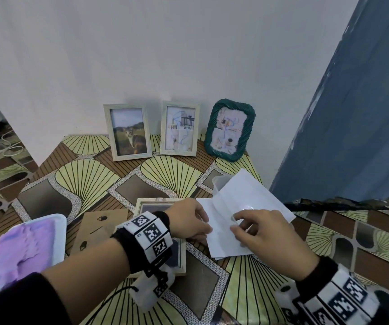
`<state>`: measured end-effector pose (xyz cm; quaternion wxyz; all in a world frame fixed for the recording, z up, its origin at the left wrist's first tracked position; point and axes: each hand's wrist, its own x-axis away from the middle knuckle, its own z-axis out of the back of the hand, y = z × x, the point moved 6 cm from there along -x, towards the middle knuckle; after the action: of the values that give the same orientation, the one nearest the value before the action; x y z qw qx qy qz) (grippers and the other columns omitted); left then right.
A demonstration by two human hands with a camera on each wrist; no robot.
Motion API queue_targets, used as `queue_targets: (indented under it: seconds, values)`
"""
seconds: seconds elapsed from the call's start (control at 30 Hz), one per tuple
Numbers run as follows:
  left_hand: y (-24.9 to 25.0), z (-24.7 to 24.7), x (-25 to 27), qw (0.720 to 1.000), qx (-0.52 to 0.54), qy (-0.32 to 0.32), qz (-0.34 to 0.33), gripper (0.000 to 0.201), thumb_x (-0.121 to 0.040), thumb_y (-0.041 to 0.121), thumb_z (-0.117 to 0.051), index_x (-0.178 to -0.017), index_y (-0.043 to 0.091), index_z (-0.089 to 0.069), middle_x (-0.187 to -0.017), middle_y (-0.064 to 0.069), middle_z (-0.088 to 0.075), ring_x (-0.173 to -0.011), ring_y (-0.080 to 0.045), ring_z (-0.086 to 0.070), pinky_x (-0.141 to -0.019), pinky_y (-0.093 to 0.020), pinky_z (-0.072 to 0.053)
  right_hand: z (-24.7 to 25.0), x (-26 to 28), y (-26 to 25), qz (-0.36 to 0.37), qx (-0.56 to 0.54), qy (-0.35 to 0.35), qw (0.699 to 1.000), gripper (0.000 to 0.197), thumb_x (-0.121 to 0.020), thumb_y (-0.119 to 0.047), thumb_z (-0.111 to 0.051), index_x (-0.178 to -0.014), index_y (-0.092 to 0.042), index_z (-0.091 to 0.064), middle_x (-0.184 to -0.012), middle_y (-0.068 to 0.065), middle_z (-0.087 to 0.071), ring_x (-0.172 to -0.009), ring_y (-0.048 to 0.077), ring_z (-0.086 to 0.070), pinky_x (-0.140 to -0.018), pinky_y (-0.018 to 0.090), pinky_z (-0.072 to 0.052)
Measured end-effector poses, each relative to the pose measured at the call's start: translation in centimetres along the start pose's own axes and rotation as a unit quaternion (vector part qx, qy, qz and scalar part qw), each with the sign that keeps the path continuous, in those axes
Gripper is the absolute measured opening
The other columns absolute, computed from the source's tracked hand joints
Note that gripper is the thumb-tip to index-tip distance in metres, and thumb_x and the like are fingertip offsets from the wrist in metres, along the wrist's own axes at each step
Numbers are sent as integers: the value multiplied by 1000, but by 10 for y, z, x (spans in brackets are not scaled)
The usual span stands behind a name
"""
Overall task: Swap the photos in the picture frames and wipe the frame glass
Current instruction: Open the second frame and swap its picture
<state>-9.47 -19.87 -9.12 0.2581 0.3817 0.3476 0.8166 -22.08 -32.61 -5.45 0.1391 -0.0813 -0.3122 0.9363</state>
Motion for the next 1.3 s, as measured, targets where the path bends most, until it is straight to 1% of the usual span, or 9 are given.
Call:
queue_targets:
  seconds: [0.27, 0.37, 0.53, 0.63, 0.8, 0.87, 0.97, 1.07, 1.3]
  values:
    - [1, 7, 12, 999, -37, -8, -34, 26, -89, 21, -67, -112, 12, -56, -94, -12, -73, -80, -28, -74, -81, -48, -59, -11, 3, -5, 29, 53, -31, 998, 36, -90, -52, -60, -116, -30, -69, -84, -13, -73, -74, 0, -66, -77, 30, -56]
    - [6, 16, 18, 996, -43, 37, -70, 36, -90, 28, -65, -123, 18, -52, -97, -2, -69, -77, -20, -72, -78, -43, -60, -6, 4, -7, 38, 7, -23, 999, 38, -87, -53, -64, -114, -28, -71, -82, -13, -72, -77, -2, -65, -75, 22, -55]
    - [14, 20, 22, 983, 31, 121, -133, 57, -90, 35, -65, -142, 31, -41, -128, 9, -47, -109, -13, -56, -89, -35, -55, 45, 2, -7, 86, -18, 155, 984, 16, -87, -38, -67, -93, -27, -76, -76, -19, -70, -74, -3, -66, -66, 12, -52]
    - [19, 6, 21, 979, 49, 110, -163, 48, -92, 36, -62, -126, 57, -36, -129, 18, -38, -114, -8, -47, -91, -23, -46, 70, -8, 11, 54, 54, 207, 975, 3, -87, -25, -70, -87, -25, -73, -76, -16, -68, -72, 0, -64, -68, 22, -55]
    - [24, -10, 11, 979, 56, 92, -173, 56, -90, 30, -66, -134, 44, -34, -124, 29, -38, -103, 6, -49, -88, -19, -42, 66, -25, 53, -82, 77, 99, 989, 19, -92, -42, -64, -83, -26, -69, -70, -7, -67, -68, 9, -61, -64, 31, -53]
    - [23, -13, 8, 981, 79, 77, -162, 60, -88, 29, -68, -129, 54, -32, -123, 34, -37, -104, 3, -50, -85, -23, -47, 62, -26, 59, -84, 59, 99, 990, 22, -90, -40, -68, -73, -26, -66, -64, -5, -65, -64, 10, -59, -58, 26, -47]
    - [22, -13, 9, 983, 74, 76, -153, 65, -85, 31, -69, -132, 54, -32, -136, 19, -44, -115, -17, -55, -87, -37, -55, 61, -27, 60, -72, 40, 133, 988, 24, -86, -32, -74, -65, -24, -65, -61, -5, -63, -62, 10, -58, -55, 21, -40]
    - [22, -14, 10, 984, 61, 70, -153, 70, -83, 33, -67, -133, 61, -27, -128, 15, -56, -109, -18, -61, -84, -47, -58, 58, -29, 60, -63, 48, 138, 987, 23, -90, -30, -70, -69, -21, -66, -62, -5, -64, -63, 11, -59, -56, 24, -43]
    - [25, -15, 13, 985, 40, 67, -153, 67, -85, 33, -67, -135, 54, -28, -128, 15, -55, -107, -15, -62, -83, -45, -59, 63, -26, 52, -41, 118, 154, 980, 24, -100, -33, -51, -81, -21, -57, -65, -4, -60, -61, 16, -56, -54, 36, -45]
